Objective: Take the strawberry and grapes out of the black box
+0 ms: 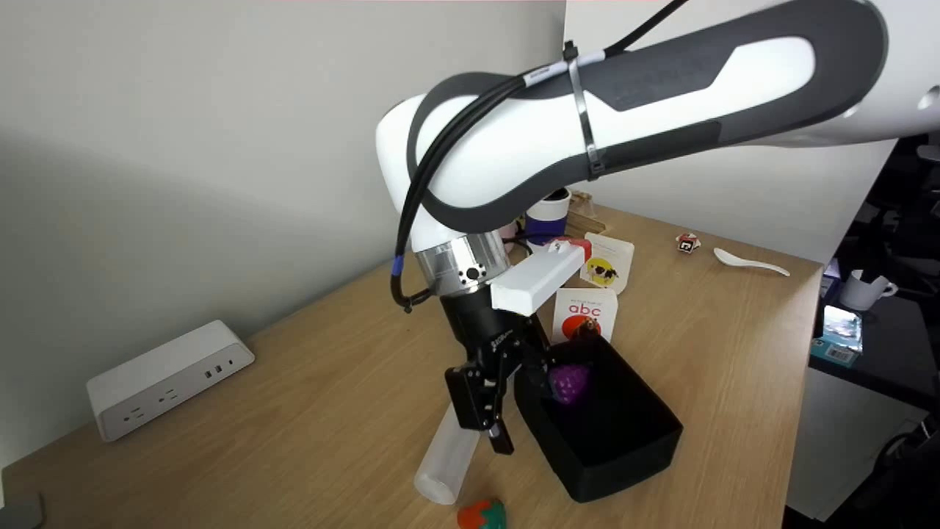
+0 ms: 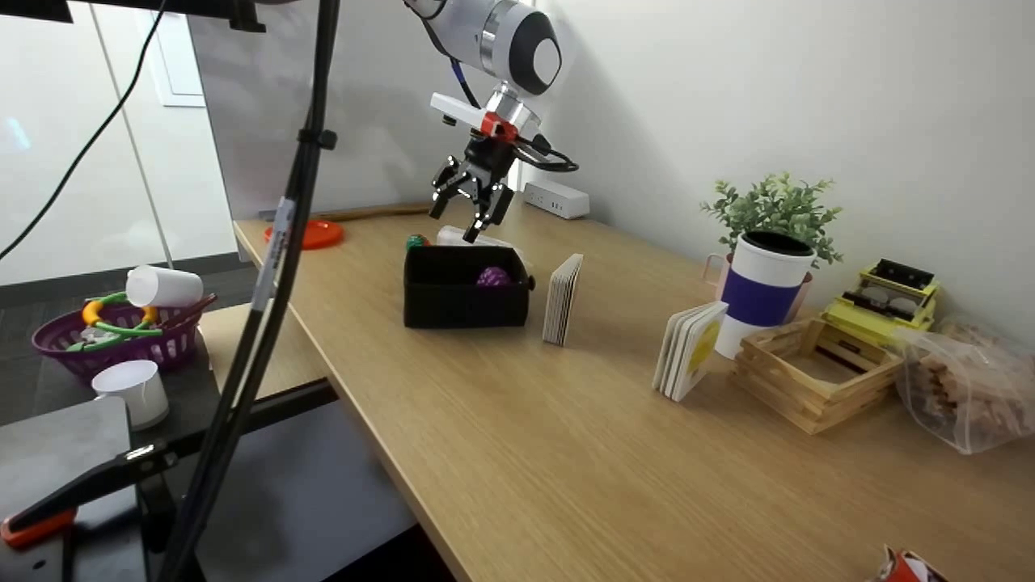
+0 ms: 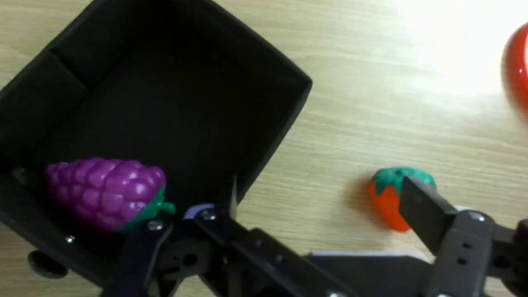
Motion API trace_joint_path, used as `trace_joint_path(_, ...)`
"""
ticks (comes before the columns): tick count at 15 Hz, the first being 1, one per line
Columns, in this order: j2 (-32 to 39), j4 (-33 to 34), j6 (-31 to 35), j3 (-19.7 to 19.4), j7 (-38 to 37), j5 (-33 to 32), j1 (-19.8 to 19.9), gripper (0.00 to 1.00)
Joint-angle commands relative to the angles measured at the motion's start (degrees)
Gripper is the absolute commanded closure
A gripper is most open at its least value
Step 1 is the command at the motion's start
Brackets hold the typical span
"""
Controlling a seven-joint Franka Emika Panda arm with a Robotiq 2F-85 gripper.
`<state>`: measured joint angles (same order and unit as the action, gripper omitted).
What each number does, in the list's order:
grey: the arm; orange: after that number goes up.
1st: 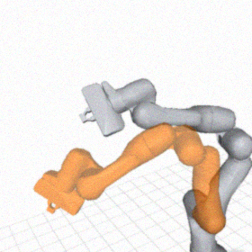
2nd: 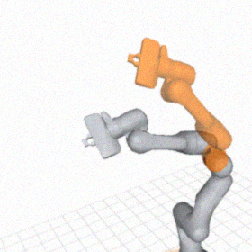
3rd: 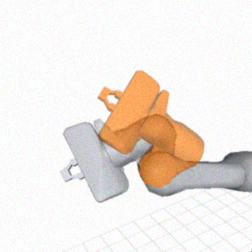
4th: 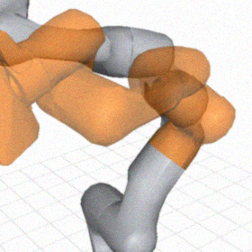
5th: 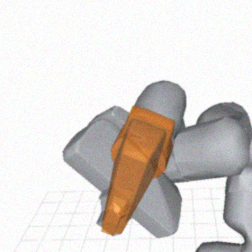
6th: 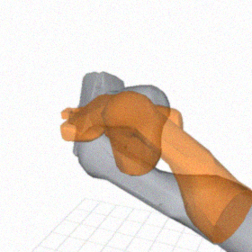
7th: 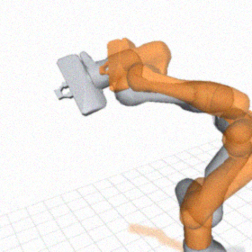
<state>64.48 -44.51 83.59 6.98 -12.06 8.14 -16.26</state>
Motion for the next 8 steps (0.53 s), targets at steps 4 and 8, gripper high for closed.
trace_joint_path(4,-2.05,-3.28,6.32,-5.3,-6.9,-6.09,-1.62,0.0)
trace_joint_path(8,-3.67,-5.93,8.65,-8.2,-13.35,-8.68,-1.26,0.0)
